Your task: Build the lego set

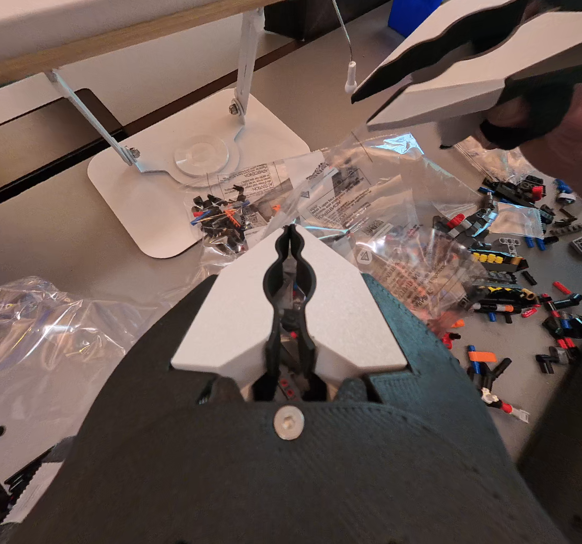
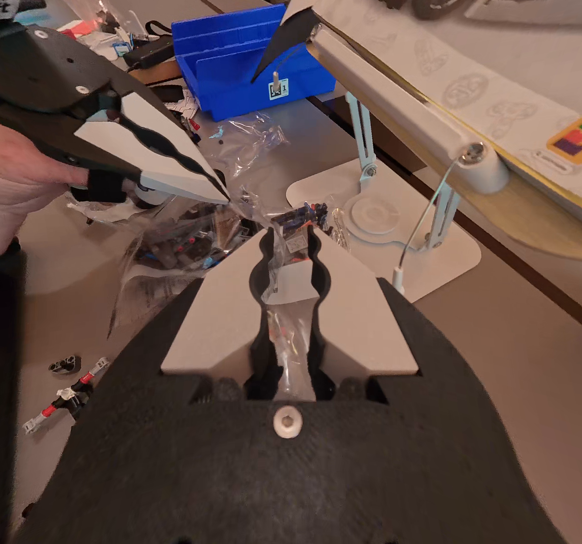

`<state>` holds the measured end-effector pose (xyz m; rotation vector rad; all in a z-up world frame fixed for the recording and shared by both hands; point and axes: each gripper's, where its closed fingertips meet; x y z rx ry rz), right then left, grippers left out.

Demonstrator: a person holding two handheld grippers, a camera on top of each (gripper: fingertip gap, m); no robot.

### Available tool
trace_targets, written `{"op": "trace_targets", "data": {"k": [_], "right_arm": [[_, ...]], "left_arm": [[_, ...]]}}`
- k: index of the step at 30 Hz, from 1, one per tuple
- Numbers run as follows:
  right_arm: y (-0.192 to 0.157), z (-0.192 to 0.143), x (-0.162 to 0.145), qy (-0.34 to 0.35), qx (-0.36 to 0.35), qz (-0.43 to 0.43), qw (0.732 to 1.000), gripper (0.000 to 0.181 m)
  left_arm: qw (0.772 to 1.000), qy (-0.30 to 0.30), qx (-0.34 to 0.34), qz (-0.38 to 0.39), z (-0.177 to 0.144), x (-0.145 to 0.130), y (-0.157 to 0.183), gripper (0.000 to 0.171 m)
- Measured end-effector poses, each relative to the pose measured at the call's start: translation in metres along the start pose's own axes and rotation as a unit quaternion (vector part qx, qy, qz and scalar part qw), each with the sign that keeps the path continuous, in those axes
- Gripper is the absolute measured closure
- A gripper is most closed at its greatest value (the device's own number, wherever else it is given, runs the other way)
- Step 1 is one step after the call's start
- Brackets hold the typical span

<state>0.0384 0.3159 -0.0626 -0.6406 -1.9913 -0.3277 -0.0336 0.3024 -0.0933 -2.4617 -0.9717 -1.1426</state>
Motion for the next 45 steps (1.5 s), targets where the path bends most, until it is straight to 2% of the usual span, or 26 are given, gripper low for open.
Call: {"op": "trace_targets", "data": {"k": [5, 8, 12, 14, 17, 20, 24, 27, 31, 36, 40, 42, 45], "right_arm": [[0.013, 0.006, -0.015, -0.02, 0.002, 0.045, 0.999, 0.162], [0.013, 0.02, -0.038, -0.077, 0.019, 0.069, 0.994, 0.153], [-0.003, 0.039, -0.072, -0.166, 0.057, 0.068, 0.982, 0.152], [-0.01, 0.044, -0.077, -0.182, 0.067, 0.057, 0.979, 0.15], [-0.022, 0.047, -0.077, -0.187, 0.089, 0.043, 0.977, 0.16], [-0.032, 0.047, -0.074, -0.176, 0.111, 0.025, 0.978, 0.181], [-0.041, 0.043, -0.065, -0.156, 0.13, 0.024, 0.979, 0.181], [-0.046, 0.041, -0.06, -0.148, 0.141, 0.024, 0.978, 0.181], [-0.054, 0.039, -0.056, -0.14, 0.157, 0.01, 0.978, 0.181], [-0.046, 0.03, -0.039, -0.094, 0.144, 0.021, 0.985, 0.18], [-0.026, 0.021, -0.025, -0.045, 0.123, 0.06, 0.99, 0.167], [-0.02, 0.023, -0.027, -0.047, 0.121, 0.075, 0.989, 0.161], [-0.018, 0.027, -0.03, -0.052, 0.11, 0.068, 0.99, 0.162]], "left_arm": [[1.0, 0.025, 0.006, -0.013, -0.009, 0.006, -0.007, 0.171], [0.999, 0.034, 0.011, -0.027, -0.014, 0.006, -0.015, 0.171], [0.998, 0.054, 0.006, -0.041, -0.021, 0.009, -0.018, 0.171], [0.998, 0.056, -0.015, -0.03, -0.021, 0.01, -0.01, 0.171], [0.999, 0.039, -0.032, -0.01, -0.011, 0.008, 0.001, 0.145], [0.999, 0.012, -0.026, 0.021, 0.001, 0.004, 0.01, 0.126], [0.999, 0.003, -0.042, 0.035, 0.008, 0.003, 0.02, 0.118], [0.999, -0.017, -0.032, 0.04, 0.017, -0.003, 0.02, 0.125], [0.998, -0.03, -0.012, 0.061, 0.02, -0.007, 0.016, 0.171], [0.999, -0.008, -0.01, 0.044, 0.011, -0.003, 0.007, 0.171], [0.999, 0.038, -0.024, 0.002, -0.007, 0.005, -0.005, 0.171], [0.996, 0.072, -0.04, -0.025, -0.017, 0.012, -0.01, 0.171], [0.994, 0.094, -0.031, -0.045, -0.026, 0.014, -0.021, 0.171]]}}
Point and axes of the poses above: each gripper's, where its closed fingertips meet, z out along the fingers, x out of its top, y = z × x across the jaws, and after that the axes turned 6 degrees about -y, right-handed
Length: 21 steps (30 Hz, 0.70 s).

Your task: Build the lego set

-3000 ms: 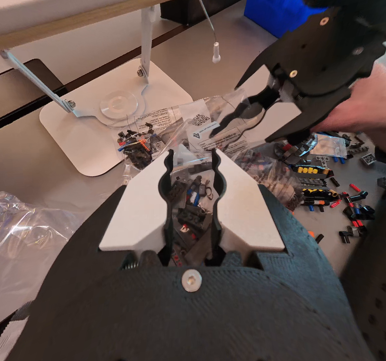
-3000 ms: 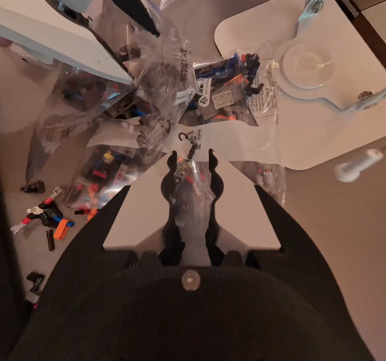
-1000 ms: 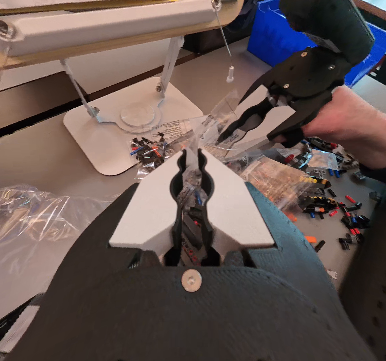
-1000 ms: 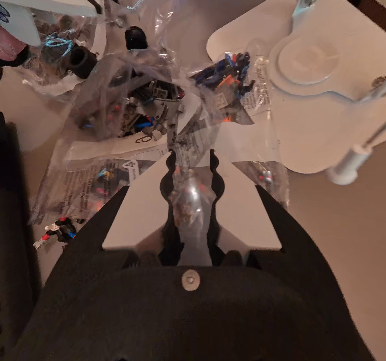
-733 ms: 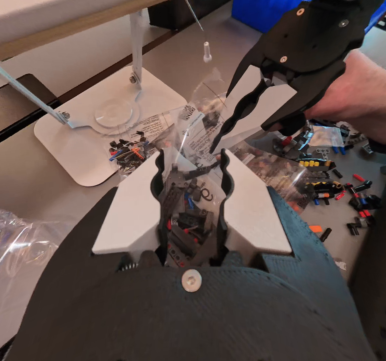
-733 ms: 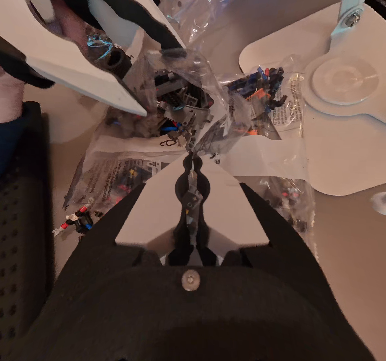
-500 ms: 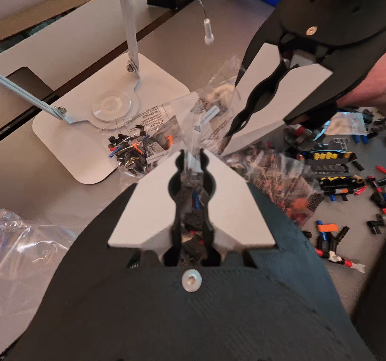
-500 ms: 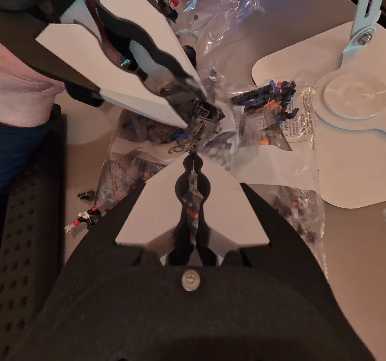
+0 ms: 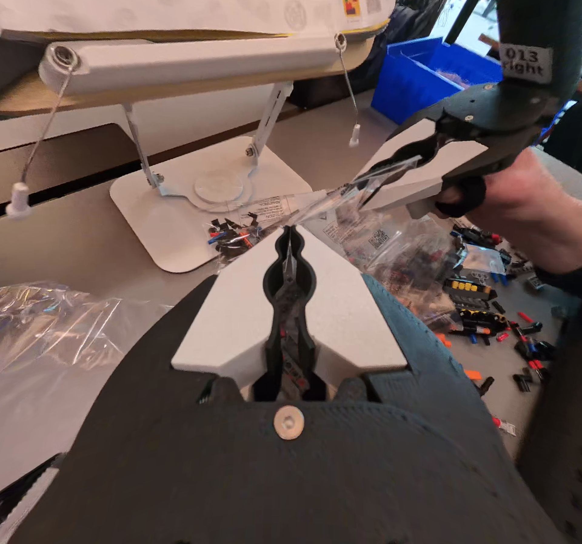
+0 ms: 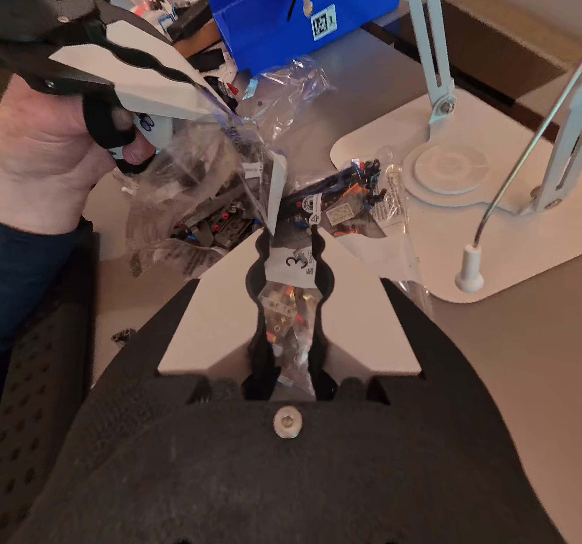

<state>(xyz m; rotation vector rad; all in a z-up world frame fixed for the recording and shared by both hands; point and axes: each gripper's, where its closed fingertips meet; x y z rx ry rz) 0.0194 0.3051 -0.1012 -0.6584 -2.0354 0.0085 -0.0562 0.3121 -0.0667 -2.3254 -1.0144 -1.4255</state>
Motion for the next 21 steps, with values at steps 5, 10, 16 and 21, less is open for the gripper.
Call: {"op": "trace_targets", "data": {"k": [5, 10, 16, 21], "right_arm": [[0.001, -0.019, 0.027, 0.086, -0.022, -0.019, 0.996, 0.161], [0.016, -0.037, 0.034, 0.113, -0.053, -0.01, 0.992, 0.161], [0.013, 0.01, -0.005, -0.031, -0.061, -0.065, 0.996, 0.156], [0.01, 0.04, -0.037, -0.123, -0.041, -0.065, 0.989, 0.157]], "left_arm": [[0.998, 0.039, -0.026, -0.034, -0.012, 0.008, -0.004, 0.171], [0.996, 0.064, -0.022, -0.059, -0.02, 0.012, -0.013, 0.171], [0.991, 0.096, -0.044, -0.086, -0.028, 0.018, -0.016, 0.171], [0.989, 0.1, -0.052, -0.095, -0.028, 0.019, -0.016, 0.171]]}}
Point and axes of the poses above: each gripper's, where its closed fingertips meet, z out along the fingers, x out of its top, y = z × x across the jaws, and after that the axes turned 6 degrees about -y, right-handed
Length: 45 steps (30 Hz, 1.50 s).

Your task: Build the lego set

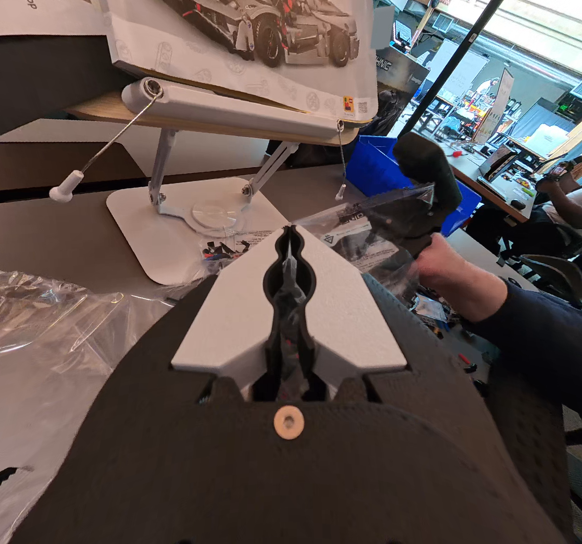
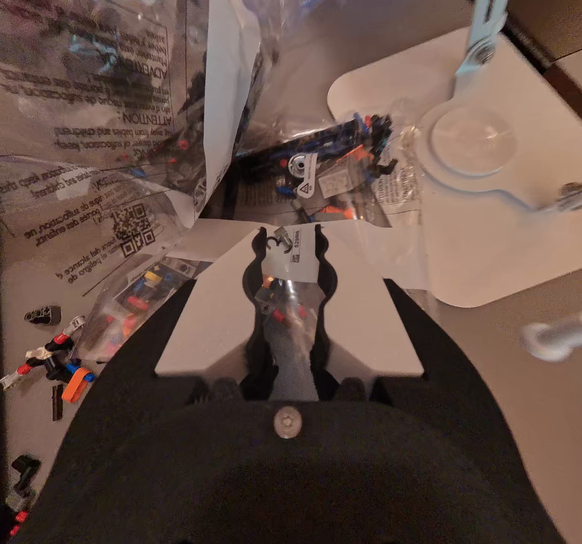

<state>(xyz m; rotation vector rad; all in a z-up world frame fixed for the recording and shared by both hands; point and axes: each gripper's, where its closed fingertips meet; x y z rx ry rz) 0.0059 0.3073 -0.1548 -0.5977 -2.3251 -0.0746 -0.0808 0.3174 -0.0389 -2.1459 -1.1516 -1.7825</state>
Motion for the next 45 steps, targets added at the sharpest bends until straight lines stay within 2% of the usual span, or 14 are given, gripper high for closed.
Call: {"op": "trace_targets", "data": {"k": [3, 8, 14, 17, 21, 24, 27, 32, 34, 41, 45], "right_arm": [[-0.003, 0.011, -0.008, -0.028, 0.007, -0.01, 1.0, 0.159], [-0.007, 0.02, -0.014, -0.055, 0.004, -0.026, 0.998, 0.177], [-0.006, 0.015, -0.012, -0.053, 0.003, -0.02, 0.998, 0.178], [-0.003, -0.006, 0.001, -0.012, -0.003, -0.007, 1.0, 0.178], [-0.001, -0.062, 0.037, 0.104, -0.011, 0.005, 0.994, 0.178], [-0.015, -0.101, 0.061, 0.185, -0.005, -0.021, 0.982, 0.179], [-0.04, -0.117, 0.073, 0.222, 0.02, -0.061, 0.973, 0.178], [-0.072, -0.089, 0.063, 0.159, 0.051, -0.122, 0.978, 0.178], [-0.067, -0.073, 0.055, 0.12, 0.031, -0.123, 0.985, 0.178], [-0.046, -0.076, 0.056, 0.15, 0.028, -0.067, 0.986, 0.178], [-0.048, -0.06, 0.033, 0.081, 0.066, -0.061, 0.993, 0.178]], "left_arm": [[1.0, -0.005, 0.0, 0.0, 0.002, -0.002, 0.0, 0.171], [1.0, -0.011, 0.0, 0.006, 0.004, -0.003, 0.001, 0.171], [1.0, -0.014, 0.002, 0.009, 0.004, -0.004, 0.002, 0.171], [1.0, -0.019, 0.002, 0.011, 0.005, -0.006, 0.002, 0.171], [0.999, -0.033, -0.003, 0.02, 0.009, -0.009, 0.007, 0.171], [0.998, -0.05, -0.007, 0.035, 0.016, -0.014, 0.013, 0.171], [0.996, -0.068, -0.004, 0.054, 0.023, -0.019, 0.019, 0.171], [0.993, -0.089, 0.0, 0.075, 0.031, -0.026, 0.025, 0.171], [0.992, -0.093, 0.004, 0.081, 0.031, -0.027, 0.025, 0.171], [0.993, -0.091, 0.0, 0.079, 0.029, -0.026, 0.025, 0.171], [0.993, -0.092, 0.001, 0.079, 0.029, -0.027, 0.024, 0.171]]}}
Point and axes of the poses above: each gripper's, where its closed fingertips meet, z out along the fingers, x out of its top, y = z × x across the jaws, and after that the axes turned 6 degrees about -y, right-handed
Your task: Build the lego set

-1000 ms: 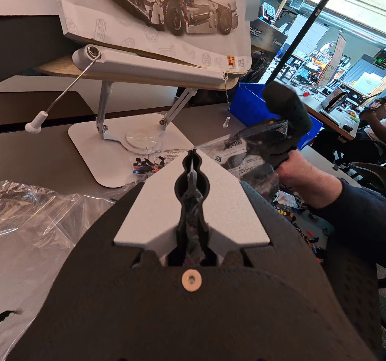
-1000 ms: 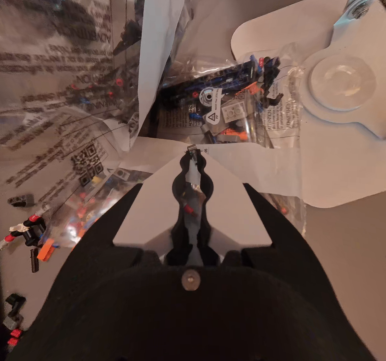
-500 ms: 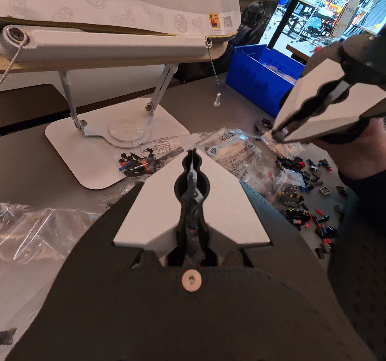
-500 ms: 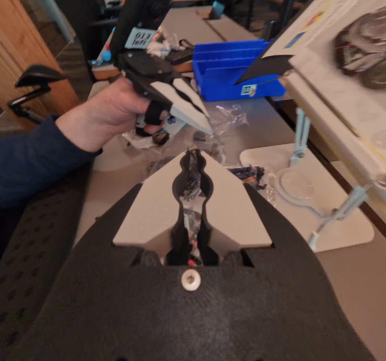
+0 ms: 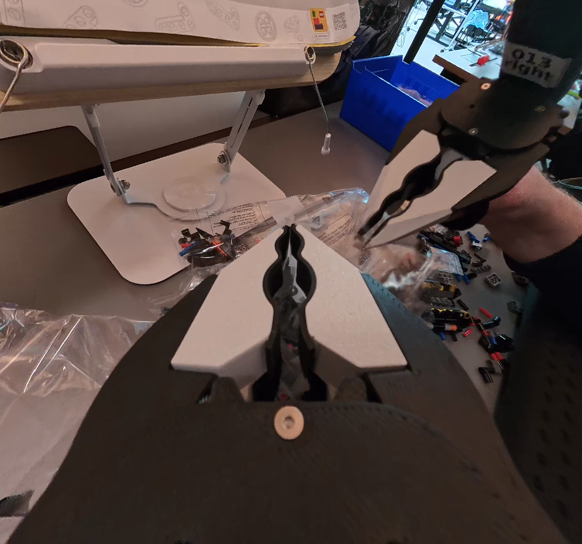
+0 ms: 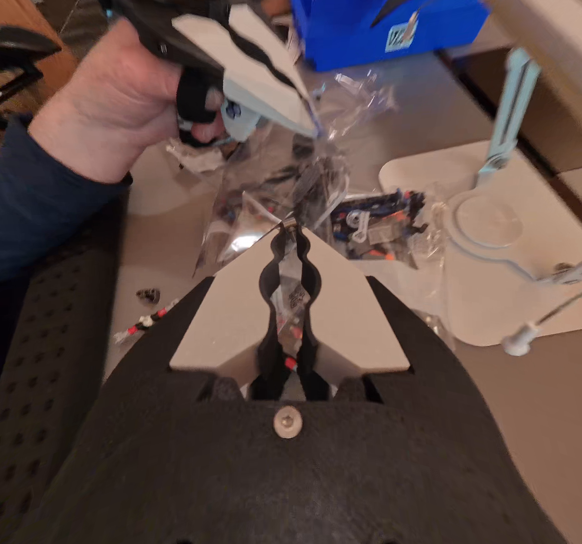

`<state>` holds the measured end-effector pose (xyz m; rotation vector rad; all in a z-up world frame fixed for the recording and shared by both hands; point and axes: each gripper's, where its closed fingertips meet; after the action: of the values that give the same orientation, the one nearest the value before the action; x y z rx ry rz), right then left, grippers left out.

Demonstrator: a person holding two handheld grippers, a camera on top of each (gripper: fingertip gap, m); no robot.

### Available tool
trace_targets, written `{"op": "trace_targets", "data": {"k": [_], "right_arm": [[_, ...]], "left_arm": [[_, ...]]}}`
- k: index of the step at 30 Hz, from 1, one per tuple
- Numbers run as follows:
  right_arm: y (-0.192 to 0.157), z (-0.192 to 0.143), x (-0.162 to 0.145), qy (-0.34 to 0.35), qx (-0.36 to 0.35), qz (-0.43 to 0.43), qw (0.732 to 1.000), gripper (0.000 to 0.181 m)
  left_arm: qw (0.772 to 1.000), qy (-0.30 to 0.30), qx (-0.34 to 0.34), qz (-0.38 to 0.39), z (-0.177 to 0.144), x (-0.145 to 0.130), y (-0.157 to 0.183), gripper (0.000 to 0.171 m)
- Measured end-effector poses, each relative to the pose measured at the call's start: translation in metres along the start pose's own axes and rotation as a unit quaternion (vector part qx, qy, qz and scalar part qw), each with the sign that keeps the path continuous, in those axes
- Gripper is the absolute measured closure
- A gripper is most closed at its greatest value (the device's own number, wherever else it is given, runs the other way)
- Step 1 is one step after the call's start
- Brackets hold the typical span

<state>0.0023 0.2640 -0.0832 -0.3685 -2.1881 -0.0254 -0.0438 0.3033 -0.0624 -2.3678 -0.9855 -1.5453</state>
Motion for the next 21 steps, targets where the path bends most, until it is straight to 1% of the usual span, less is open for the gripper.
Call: {"op": "trace_targets", "data": {"k": [3, 5, 8, 10, 11, 14, 17, 19, 21], "right_arm": [[0.005, 0.012, -0.022, -0.058, -0.017, -0.007, 0.998, 0.178], [0.004, 0.016, -0.03, -0.081, -0.015, -0.012, 0.996, 0.178], [0.0, 0.023, -0.034, -0.095, -0.007, -0.013, 0.995, 0.177], [-0.001, 0.026, -0.033, -0.097, -0.004, -0.008, 0.995, 0.165], [-0.001, 0.026, -0.032, -0.096, -0.005, -0.008, 0.995, 0.164], [0.003, 0.017, -0.025, -0.073, -0.012, -0.001, 0.997, 0.161], [0.007, -0.001, -0.015, -0.038, -0.02, 0.002, 0.999, 0.161], [0.011, -0.013, -0.017, -0.037, -0.028, 0.006, 0.999, 0.162], [0.016, -0.023, -0.027, -0.051, -0.036, 0.009, 0.998, 0.162]], "left_arm": [[1.0, 0.001, 0.0, -0.001, 0.0, 0.0, 0.0, 0.171], [1.0, 0.001, -0.001, 0.0, 0.0, 0.0, 0.001, 0.171], [1.0, -0.002, -0.001, 0.002, 0.001, -0.001, 0.001, 0.171], [1.0, -0.005, -0.001, 0.002, 0.002, -0.002, 0.001, 0.171], [1.0, -0.007, -0.001, 0.002, 0.003, -0.002, 0.001, 0.171], [1.0, -0.008, 0.004, 0.001, 0.003, -0.003, 0.0, 0.171], [1.0, -0.006, 0.011, -0.001, 0.001, -0.002, -0.003, 0.17], [1.0, -0.003, 0.015, -0.003, 0.0, -0.002, -0.005, 0.17], [1.0, 0.001, 0.016, -0.006, -0.001, -0.001, -0.006, 0.171]]}}
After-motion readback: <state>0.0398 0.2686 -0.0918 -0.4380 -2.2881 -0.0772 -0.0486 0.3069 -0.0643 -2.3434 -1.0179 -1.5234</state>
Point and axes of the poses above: each gripper's, where its closed fingertips meet, z out along the fingers, x out of its top, y = z × x across the jaws, and after that the axes turned 6 degrees about -y, right-handed
